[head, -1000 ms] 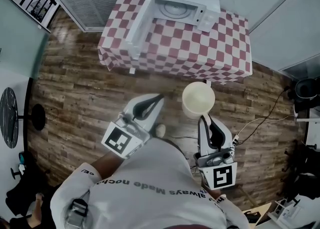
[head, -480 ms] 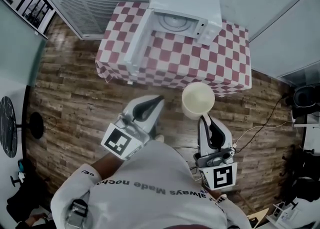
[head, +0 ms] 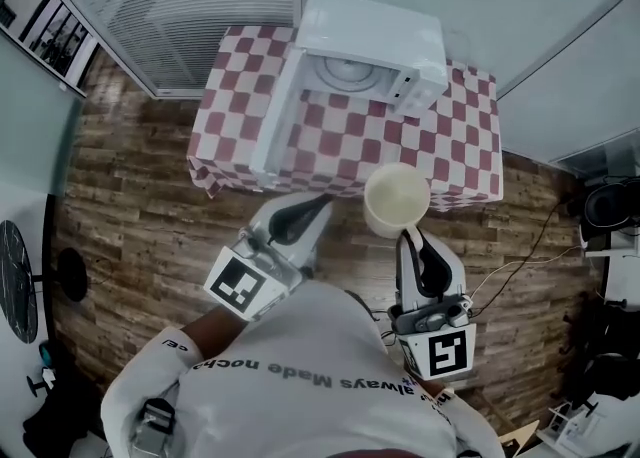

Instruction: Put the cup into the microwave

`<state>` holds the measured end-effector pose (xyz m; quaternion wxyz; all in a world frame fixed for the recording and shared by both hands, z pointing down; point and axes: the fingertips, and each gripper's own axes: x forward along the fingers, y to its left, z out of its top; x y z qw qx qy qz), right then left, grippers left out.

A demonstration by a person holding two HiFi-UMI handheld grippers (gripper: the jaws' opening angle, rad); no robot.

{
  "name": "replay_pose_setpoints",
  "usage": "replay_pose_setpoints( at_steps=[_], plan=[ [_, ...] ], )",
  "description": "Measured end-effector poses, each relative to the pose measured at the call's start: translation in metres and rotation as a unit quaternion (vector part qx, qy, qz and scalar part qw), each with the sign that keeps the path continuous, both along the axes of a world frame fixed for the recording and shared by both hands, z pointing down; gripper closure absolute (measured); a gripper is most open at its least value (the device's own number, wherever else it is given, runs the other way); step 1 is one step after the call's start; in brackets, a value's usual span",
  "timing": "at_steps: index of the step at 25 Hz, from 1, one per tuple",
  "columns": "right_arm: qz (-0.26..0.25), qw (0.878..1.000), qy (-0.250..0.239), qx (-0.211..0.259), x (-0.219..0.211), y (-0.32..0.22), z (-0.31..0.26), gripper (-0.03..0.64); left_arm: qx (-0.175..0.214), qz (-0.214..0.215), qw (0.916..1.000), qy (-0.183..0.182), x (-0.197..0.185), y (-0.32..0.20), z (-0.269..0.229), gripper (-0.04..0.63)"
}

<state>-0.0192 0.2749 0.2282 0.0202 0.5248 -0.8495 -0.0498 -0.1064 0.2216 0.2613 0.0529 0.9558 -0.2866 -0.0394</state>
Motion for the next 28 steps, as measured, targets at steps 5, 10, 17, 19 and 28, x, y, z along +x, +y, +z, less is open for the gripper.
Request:
replay_pose_setpoints(
  at_steps=[5,10,17,19,28],
  plan=[
    [0.008,1.0,-0.002,-0.002,-0.01,-0.03,0.003,0.58,-0.002,0.014,0.9999,-0.007,-0.008,-0.029,0.004,0.591],
    [0.012,1.0,-0.004,-0.007,-0.015,-0.05,0.007,0.58,-0.018,0.021,0.9993,-0.027,-0.014,-0.048,0.014,0.591],
    [0.015,1.0,-0.008,-0.015,-0.009,-0.081,0.015,0.58,-0.023,0.018,0.9995,-0.011,-0.008,-0.078,0.016,0.591],
    [0.014,1.0,-0.008,-0.017,-0.002,-0.092,0.017,0.58,-0.029,0.018,0.9993,-0.016,-0.002,-0.088,0.02,0.591],
    [0.006,1.0,-0.01,-0.014,0.034,-0.146,0.018,0.58,-0.034,0.009,0.9991,-0.022,0.034,-0.141,0.023,0.591]
  ],
)
